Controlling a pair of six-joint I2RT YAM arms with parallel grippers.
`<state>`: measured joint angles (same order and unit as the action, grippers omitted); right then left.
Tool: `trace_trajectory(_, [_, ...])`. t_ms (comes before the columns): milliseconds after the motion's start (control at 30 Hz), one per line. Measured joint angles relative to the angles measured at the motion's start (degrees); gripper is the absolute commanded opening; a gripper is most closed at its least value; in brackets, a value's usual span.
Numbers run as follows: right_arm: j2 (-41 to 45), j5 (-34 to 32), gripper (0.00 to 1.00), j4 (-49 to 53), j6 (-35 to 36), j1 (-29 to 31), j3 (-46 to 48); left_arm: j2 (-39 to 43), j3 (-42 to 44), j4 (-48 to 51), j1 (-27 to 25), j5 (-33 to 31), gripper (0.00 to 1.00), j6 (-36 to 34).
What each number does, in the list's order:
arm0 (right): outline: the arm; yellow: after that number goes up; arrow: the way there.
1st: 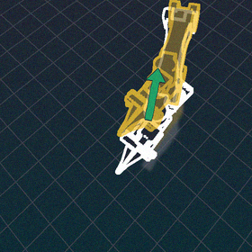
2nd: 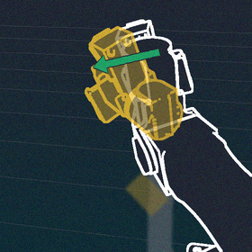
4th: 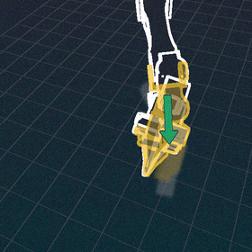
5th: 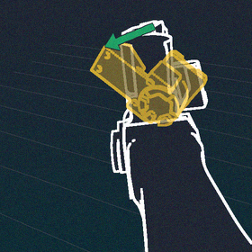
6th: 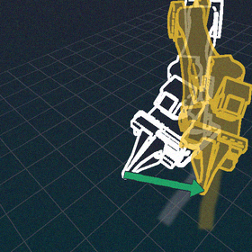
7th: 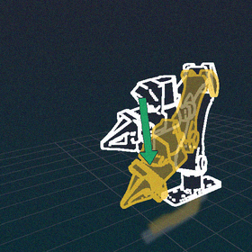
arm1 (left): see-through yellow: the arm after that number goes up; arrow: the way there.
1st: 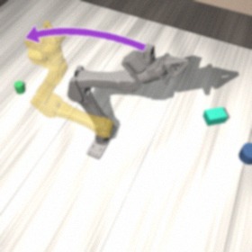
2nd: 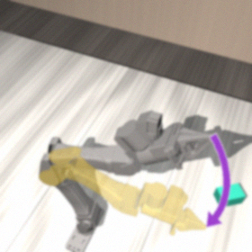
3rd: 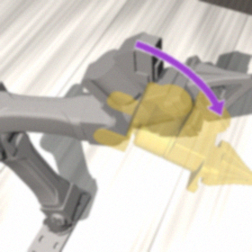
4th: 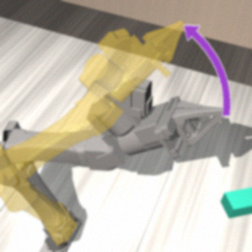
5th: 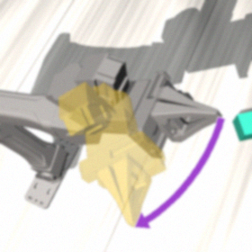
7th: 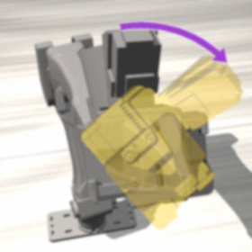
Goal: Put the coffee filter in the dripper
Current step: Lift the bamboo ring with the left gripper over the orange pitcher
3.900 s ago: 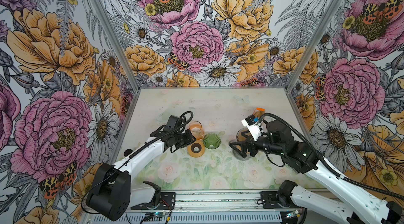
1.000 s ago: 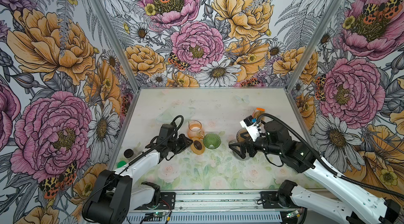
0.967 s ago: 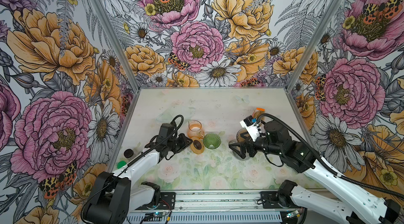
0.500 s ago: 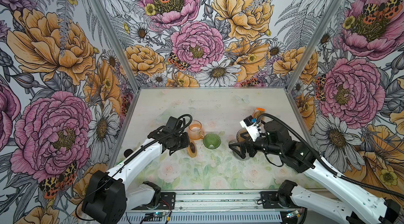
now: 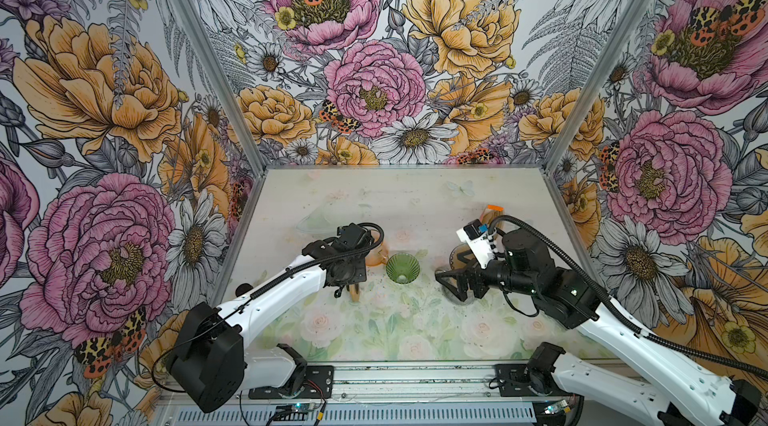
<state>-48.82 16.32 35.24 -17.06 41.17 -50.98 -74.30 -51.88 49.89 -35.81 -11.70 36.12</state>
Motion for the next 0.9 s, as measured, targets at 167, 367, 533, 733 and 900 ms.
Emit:
trace_trajectory(167, [0.0, 0.0, 1.0, 0.0, 0.0, 0.0, 0.0, -0.6, -0.3, 0.1, -0.9, -2.2, 0.18, 1.1])
trace_trajectory(367, [0.0, 0.0, 1.0, 0.0, 0.0, 0.0, 0.0, -2.4, -0.6, 0.0, -0.9, -1.9, 0.22, 1.0])
trace_trajectory(533, [0.0, 0.0, 1.0, 0.0, 0.0, 0.0, 0.0, -3.3, -0.6, 0.0, -1.1, -0.4, 0.24, 1.0])
trace_trajectory(733, [0.0, 0.0, 1.0, 0.0, 0.0, 0.0, 0.0, -3.4, -0.8, 0.0, -1.1, -0.2, 0.15, 1.0])
trace_trajectory(900, [0.0, 0.0, 0.99, 0.0, 0.0, 0.0, 0.0, -3.4, -1.1, 0.1, -0.9, 1.2, 0.12, 1.0])
